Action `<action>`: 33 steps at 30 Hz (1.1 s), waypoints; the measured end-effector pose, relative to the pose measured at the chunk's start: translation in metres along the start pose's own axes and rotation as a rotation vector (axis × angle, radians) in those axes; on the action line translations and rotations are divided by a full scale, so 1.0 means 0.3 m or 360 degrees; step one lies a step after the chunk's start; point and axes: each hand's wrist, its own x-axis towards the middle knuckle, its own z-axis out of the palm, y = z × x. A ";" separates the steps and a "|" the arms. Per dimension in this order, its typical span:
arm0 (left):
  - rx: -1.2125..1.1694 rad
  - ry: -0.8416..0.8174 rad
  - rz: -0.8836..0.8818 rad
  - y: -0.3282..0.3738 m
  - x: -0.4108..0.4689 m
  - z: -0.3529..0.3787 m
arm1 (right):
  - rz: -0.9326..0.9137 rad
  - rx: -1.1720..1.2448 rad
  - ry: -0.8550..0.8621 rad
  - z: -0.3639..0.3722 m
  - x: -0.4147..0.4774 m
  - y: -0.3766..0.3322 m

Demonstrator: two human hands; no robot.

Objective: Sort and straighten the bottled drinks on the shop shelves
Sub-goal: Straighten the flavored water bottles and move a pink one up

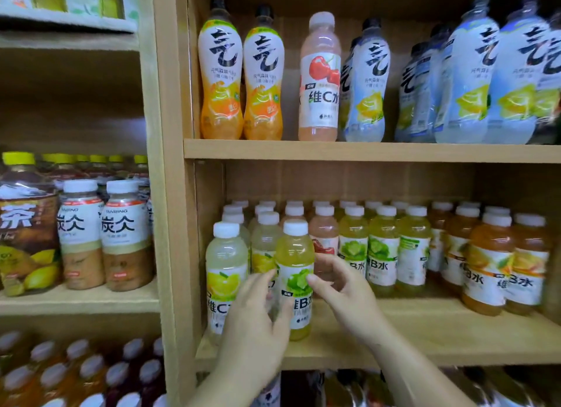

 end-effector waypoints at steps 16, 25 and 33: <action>-0.0181 -0.0111 -0.0289 0.008 -0.016 0.229 | 0.0120 -0.0024 -0.0178 -0.126 -0.070 0.184; -0.0247 -0.0439 -0.0322 0.073 0.095 0.409 | 0.0360 0.0035 -0.0246 -0.387 -0.034 0.289; -0.0221 -0.0492 -0.0325 0.077 0.157 0.523 | 0.0407 0.0015 -0.0087 -0.446 -0.010 0.338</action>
